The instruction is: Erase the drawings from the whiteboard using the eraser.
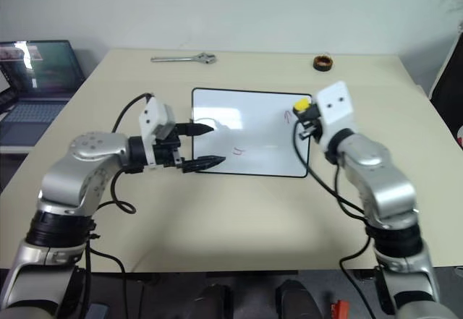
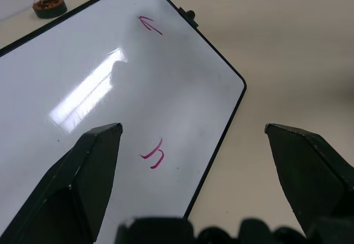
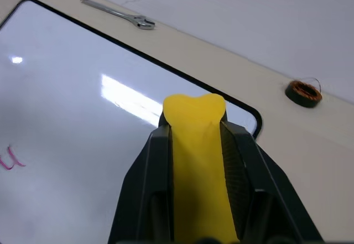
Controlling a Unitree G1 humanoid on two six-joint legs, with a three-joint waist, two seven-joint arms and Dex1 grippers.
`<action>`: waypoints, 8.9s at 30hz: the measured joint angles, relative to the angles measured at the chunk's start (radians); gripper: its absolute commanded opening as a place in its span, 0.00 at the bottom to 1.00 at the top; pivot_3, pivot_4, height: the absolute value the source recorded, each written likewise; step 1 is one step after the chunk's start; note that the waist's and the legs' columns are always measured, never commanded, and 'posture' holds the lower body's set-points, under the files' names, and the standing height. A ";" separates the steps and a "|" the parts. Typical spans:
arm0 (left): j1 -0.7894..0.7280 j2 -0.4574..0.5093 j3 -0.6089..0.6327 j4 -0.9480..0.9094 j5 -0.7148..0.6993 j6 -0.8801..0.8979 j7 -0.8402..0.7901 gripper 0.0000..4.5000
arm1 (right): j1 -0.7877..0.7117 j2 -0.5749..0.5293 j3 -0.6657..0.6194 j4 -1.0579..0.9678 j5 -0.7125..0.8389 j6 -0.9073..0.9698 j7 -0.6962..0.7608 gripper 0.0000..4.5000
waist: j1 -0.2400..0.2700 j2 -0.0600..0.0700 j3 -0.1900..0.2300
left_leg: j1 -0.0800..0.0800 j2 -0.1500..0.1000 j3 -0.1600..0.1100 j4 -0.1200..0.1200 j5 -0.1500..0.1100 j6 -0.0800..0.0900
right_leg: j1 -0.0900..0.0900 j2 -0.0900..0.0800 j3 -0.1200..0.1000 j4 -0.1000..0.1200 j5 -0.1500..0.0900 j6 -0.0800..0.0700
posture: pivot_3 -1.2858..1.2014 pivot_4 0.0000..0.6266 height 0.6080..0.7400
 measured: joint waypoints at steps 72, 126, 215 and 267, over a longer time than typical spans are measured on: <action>0.456 0.069 0.206 -0.099 -0.020 -0.056 0.021 1.00 | 0.455 -0.149 -0.069 -0.320 0.097 -0.160 0.488 0.19 | 0.014 -0.001 0.001 | 0.002 0.002 -0.004 0.000 0.000 0.000 | 0.001 -0.001 -0.001 0.001 0.000 -0.004 | 0.52 0.24 1.00; 0.498 0.057 0.171 -0.092 0.000 -0.155 0.062 1.00 | -0.123 0.111 0.425 0.562 -0.588 -0.679 0.320 0.15 | 0.017 -0.002 0.001 | 0.010 0.002 -0.007 0.000 0.002 -0.002 | 0.007 0.001 -0.003 0.004 0.001 -0.009 | 0.52 0.24 1.00; 0.627 0.067 0.366 -0.157 -0.023 -0.071 0.147 1.00 | -0.344 0.374 0.476 0.877 -0.536 -0.687 0.345 0.12 | -0.001 -0.002 0.002 | 0.003 0.004 -0.008 -0.003 0.002 -0.003 | 0.001 -0.001 -0.004 0.003 -0.001 -0.011 | 0.52 0.24 1.00; 0.610 0.065 0.313 -0.019 -0.004 -0.193 0.087 1.00 | -0.285 0.318 0.473 0.829 -0.643 -0.768 0.355 0.01 | 0.024 -0.002 0.002 | 0.005 0.004 -0.010 -0.001 0.002 -0.003 | 0.002 -0.002 -0.006 0.008 -0.001 -0.011 | 0.52 0.24 1.00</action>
